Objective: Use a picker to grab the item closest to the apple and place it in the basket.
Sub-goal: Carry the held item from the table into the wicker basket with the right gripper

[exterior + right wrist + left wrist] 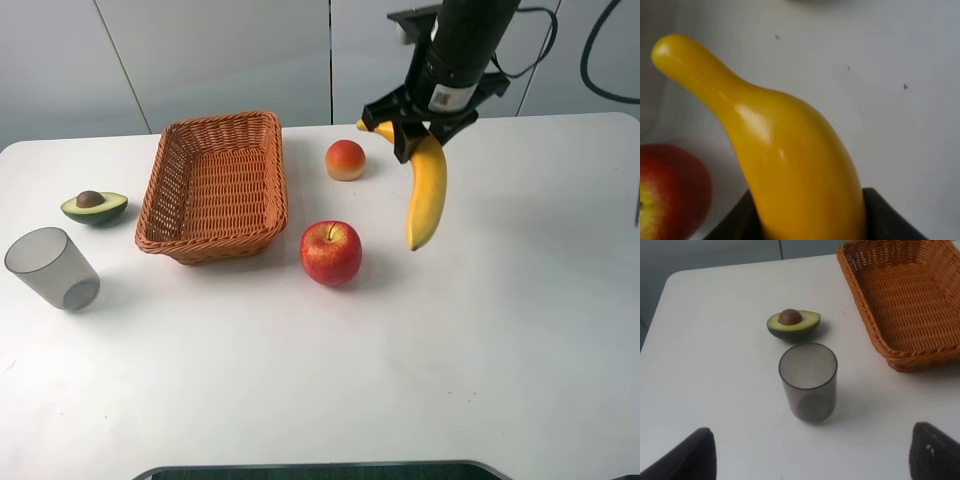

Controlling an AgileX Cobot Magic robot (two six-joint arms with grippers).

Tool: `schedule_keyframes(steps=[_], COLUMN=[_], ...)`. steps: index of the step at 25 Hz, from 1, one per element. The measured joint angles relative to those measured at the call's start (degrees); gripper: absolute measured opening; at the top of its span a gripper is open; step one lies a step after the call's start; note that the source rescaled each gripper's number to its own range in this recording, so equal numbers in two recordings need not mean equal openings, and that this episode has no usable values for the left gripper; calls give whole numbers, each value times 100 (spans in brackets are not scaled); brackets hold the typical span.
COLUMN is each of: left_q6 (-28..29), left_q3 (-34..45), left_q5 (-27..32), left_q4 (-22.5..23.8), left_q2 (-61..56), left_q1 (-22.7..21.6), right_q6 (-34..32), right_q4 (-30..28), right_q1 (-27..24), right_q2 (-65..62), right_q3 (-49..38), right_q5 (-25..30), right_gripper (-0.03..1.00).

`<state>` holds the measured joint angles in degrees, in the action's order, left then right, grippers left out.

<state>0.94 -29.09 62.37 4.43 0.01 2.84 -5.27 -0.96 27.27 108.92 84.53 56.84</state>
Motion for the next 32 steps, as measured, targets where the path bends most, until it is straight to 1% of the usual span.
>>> schedule_keyframes(steps=[5,11,15,17,21,25,28,32], left_q6=[0,0,0,0,0,0,0,0], left_q3=[0,0,0,0,0,0,0,0], left_q5=[0,0,0,0,0,0,0,0], left_q4=[0,0,0,0,0,0,0,2], left_q2=[0,0,0,0,0,0,0,0], left_q1=[0,0,0,0,0,0,0,0], right_q6=[-90,-213,-258,-273,-296,-318,-321,-332], right_q4=[11,22,96,146,180,138,-7,-31], right_q1=[428,870,1064,1142,1266,1341,1395,1489], right_q2=[159,1007,1568,1793,2052,2194,2281,2464], right_q3=[943,2246,3035,3274,3543,3570,3570,3570], right_q5=[123,148,77,-95,-658,-1415,-1840,-2314], right_gripper=[0,0,0,0,0,0,0,0])
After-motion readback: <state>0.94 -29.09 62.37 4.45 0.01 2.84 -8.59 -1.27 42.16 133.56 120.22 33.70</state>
